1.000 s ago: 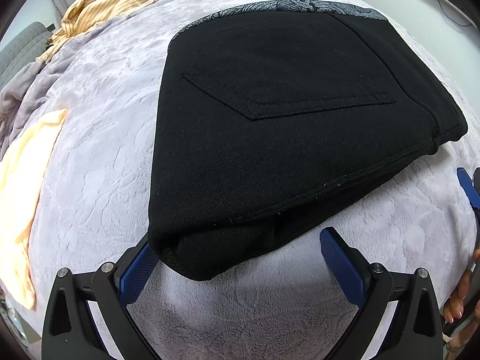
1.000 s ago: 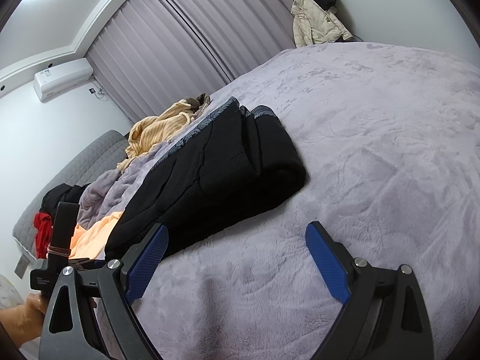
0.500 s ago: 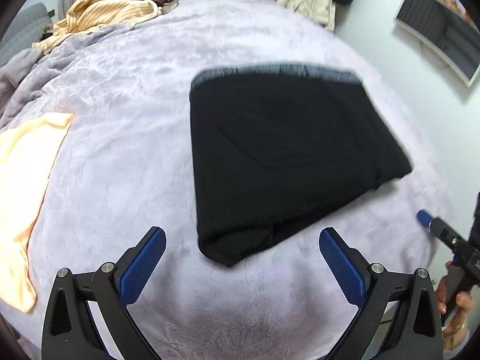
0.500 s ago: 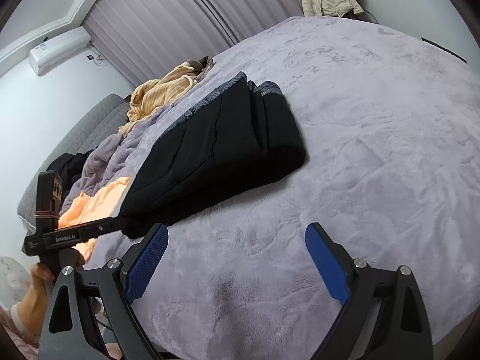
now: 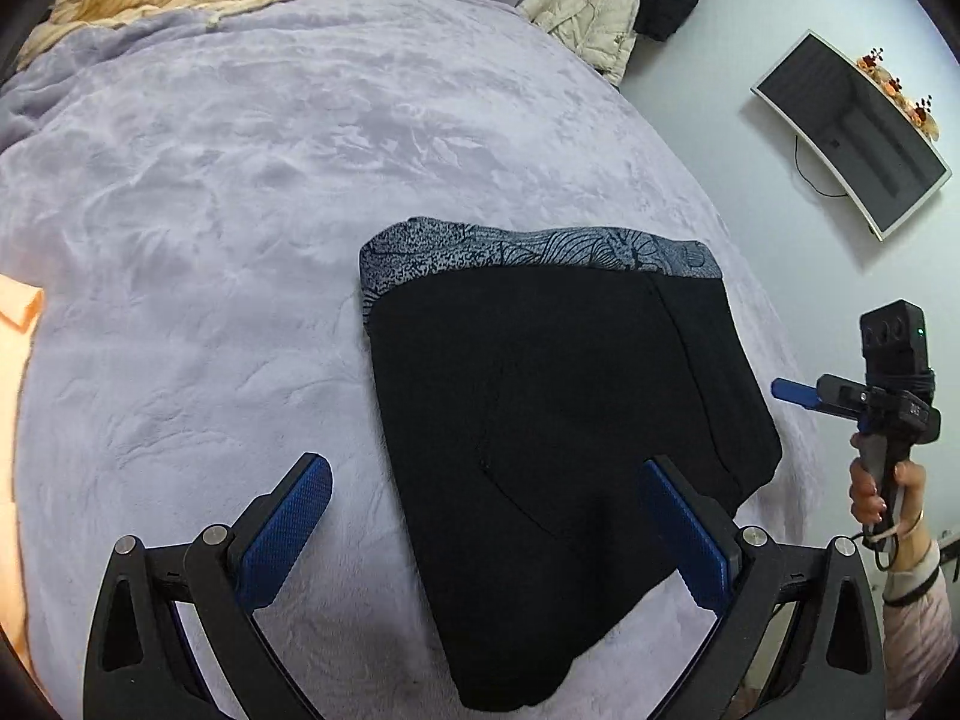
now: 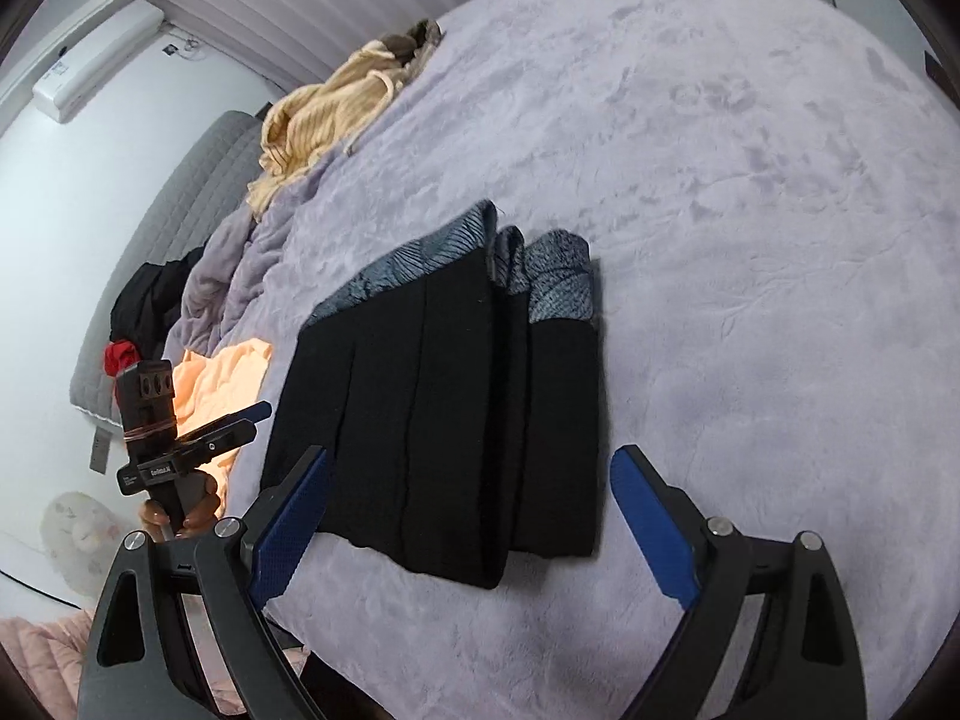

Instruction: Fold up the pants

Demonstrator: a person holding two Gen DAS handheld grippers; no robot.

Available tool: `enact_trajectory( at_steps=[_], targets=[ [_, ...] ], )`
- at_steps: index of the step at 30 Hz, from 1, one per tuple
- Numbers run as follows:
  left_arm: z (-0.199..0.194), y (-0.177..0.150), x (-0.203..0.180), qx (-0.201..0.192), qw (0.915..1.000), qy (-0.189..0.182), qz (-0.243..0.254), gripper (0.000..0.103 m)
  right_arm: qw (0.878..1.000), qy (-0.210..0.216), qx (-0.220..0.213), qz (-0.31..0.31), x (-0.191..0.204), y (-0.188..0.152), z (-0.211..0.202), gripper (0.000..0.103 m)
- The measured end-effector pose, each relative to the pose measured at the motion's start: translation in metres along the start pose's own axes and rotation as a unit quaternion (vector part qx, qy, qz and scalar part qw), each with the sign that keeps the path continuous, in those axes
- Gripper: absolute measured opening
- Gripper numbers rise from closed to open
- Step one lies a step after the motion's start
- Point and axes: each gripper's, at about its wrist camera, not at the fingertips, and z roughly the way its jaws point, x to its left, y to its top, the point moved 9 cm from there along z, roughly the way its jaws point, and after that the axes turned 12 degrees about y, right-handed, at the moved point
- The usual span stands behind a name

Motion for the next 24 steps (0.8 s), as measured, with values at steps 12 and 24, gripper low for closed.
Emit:
enact_trajectory(
  at_steps=[12, 24],
  targets=[
    [0.053, 0.006, -0.023, 0.045, 0.9972, -0.055, 0.025, 0.103, 0.995, 0.072, 0.039, 0.054, -0.043, 0.003, 0.070, 0.094],
    [-0.019, 0.004, -0.036, -0.004, 0.9964, -0.084, -0.015, 0.061, 0.994, 0.084, -0.026, 0.060, 0.023, -0.005, 0.033, 0.041]
  ],
)
